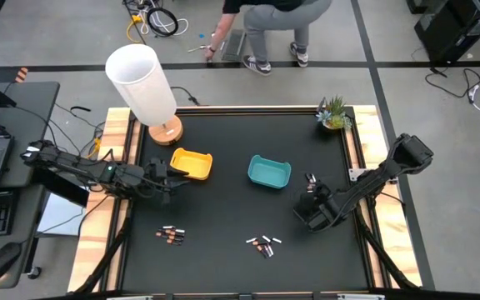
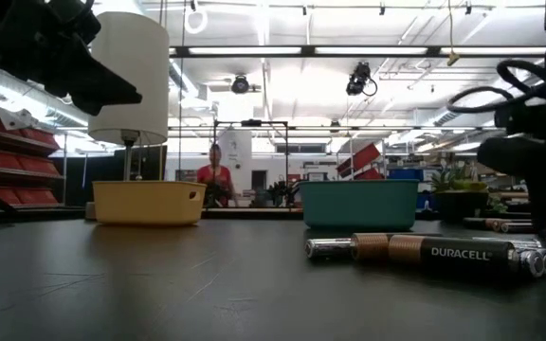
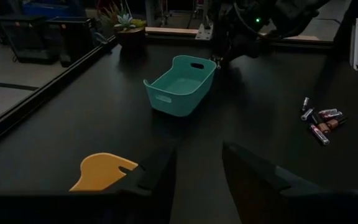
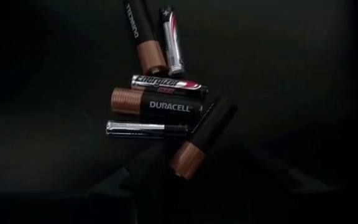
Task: Sort batteries
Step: Put the black battery into the yellow bin, then put the silver battery into the yellow bin
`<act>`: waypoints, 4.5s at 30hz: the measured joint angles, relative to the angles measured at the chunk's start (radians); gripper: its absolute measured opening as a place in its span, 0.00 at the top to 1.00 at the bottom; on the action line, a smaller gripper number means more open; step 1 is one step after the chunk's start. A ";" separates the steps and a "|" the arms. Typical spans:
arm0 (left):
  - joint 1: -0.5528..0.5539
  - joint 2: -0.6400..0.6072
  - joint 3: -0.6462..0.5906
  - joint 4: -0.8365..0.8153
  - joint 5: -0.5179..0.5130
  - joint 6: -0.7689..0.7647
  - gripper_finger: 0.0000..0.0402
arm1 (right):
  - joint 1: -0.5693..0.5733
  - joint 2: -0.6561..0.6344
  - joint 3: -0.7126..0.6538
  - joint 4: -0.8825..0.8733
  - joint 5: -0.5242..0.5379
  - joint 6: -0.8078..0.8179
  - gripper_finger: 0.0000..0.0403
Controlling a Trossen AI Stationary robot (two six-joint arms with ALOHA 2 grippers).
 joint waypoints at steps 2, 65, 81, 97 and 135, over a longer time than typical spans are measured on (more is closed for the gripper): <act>0.000 0.000 0.000 -0.004 0.000 0.000 0.64 | 0.000 0.009 -0.009 0.008 0.001 0.006 0.53; 0.000 0.002 0.000 -0.021 -0.004 -0.027 0.64 | 0.077 -0.021 0.136 -0.318 0.027 -0.050 0.94; 0.000 0.011 0.000 -0.015 -0.013 -0.023 0.64 | -0.078 -0.022 0.390 0.047 0.379 -0.714 0.94; 0.003 0.011 0.000 0.022 -0.056 0.001 0.64 | -0.491 -0.012 0.389 0.936 -0.100 -1.710 0.94; -0.281 -0.110 0.034 -0.266 -0.343 -0.289 0.66 | -0.748 0.704 1.229 0.703 -0.548 -2.089 0.59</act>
